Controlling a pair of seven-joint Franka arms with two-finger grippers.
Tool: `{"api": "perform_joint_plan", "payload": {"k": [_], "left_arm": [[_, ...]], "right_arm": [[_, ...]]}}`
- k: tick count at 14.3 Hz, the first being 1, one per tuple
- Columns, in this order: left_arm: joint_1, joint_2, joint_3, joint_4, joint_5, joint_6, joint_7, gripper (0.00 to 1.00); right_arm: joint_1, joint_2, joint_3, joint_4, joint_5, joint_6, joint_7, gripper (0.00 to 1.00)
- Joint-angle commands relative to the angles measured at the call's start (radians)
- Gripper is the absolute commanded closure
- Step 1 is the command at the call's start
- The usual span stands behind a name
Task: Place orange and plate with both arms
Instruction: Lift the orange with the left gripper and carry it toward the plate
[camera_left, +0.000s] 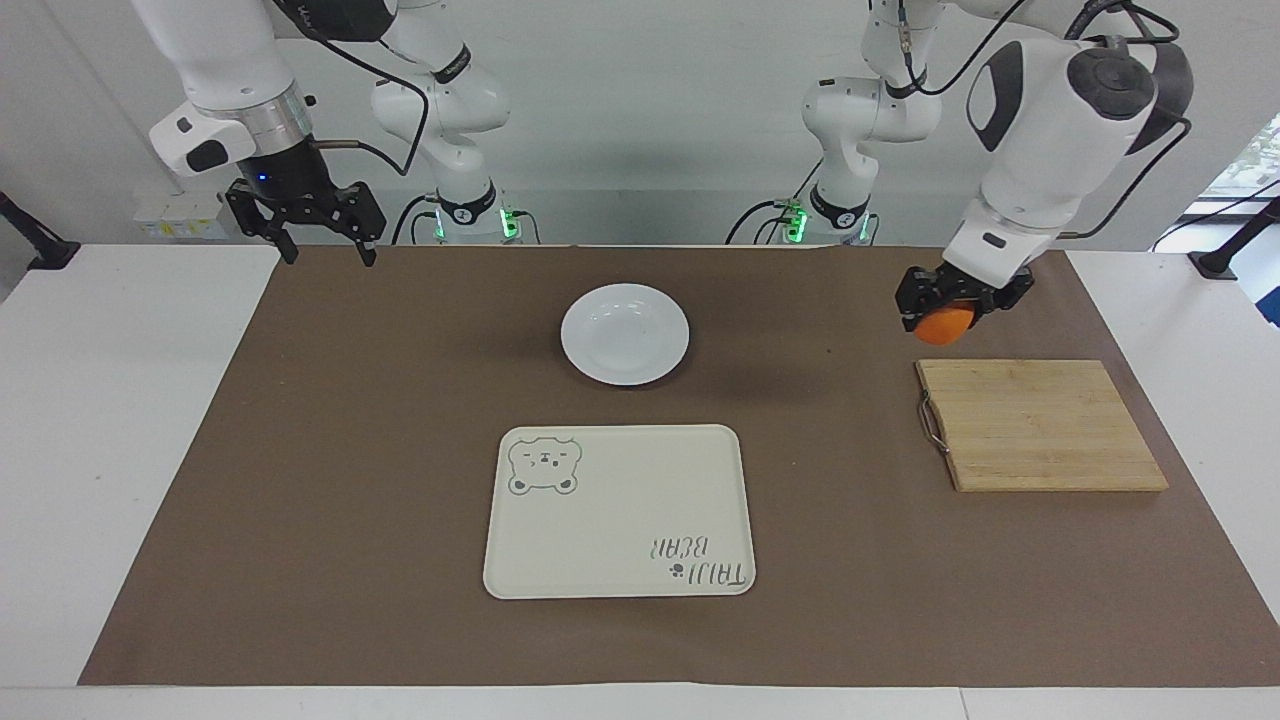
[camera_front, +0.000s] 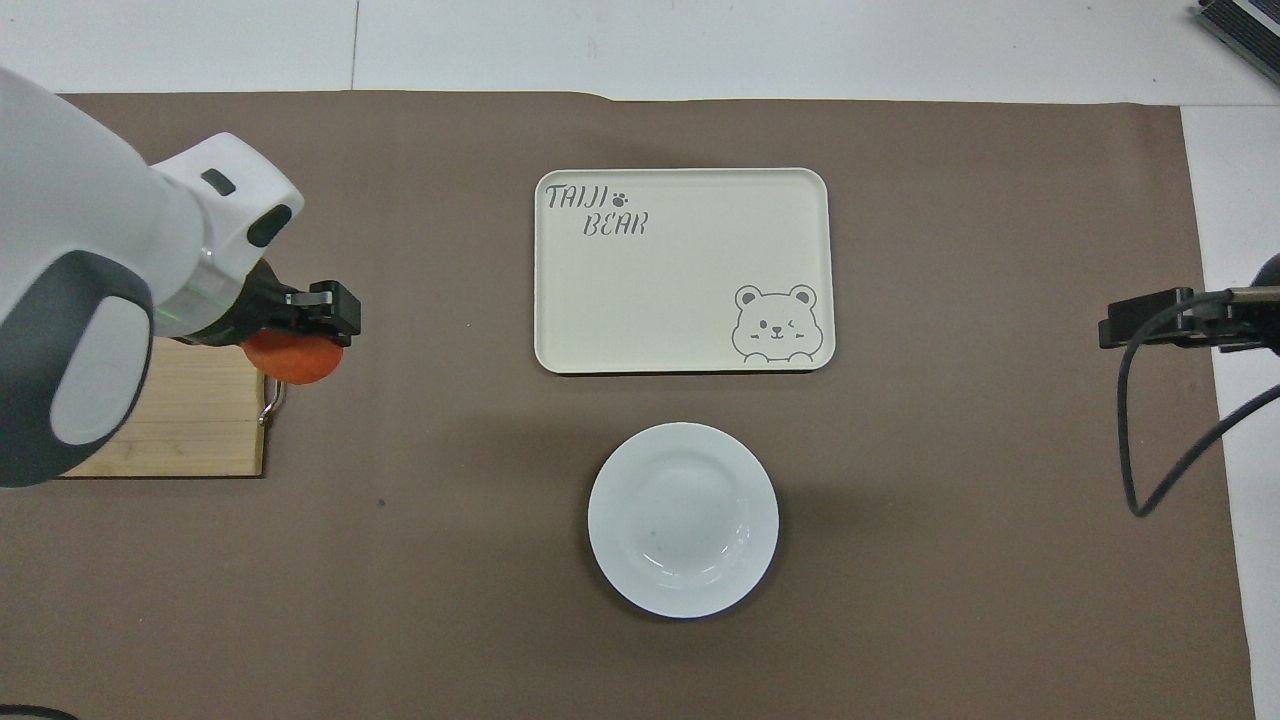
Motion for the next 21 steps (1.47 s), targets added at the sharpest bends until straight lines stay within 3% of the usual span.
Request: {"api": "perform_joint_plan", "payload": {"k": [1,12,21], "left_arm": [[-0.093,-0.017,0.014,-0.062,0.006,0.075,-0.122,1.0],[-0.429,0.135,0.012,-0.097,-0.041,0.312,-0.567,1.0],[-0.517,0.14,0.011,-0.27,-0.098,0.507,-0.636,1.0]], "right_arm": [[-0.011,-0.008,0.003,-0.008,0.025,0.001,-0.013,0.0],[-0.011,-0.008,0.003,-0.008,0.025,0.001,-0.013,0.0],[-0.011,-0.008,0.003,-0.009,0.025,0.001,-0.013,0.0]]}}
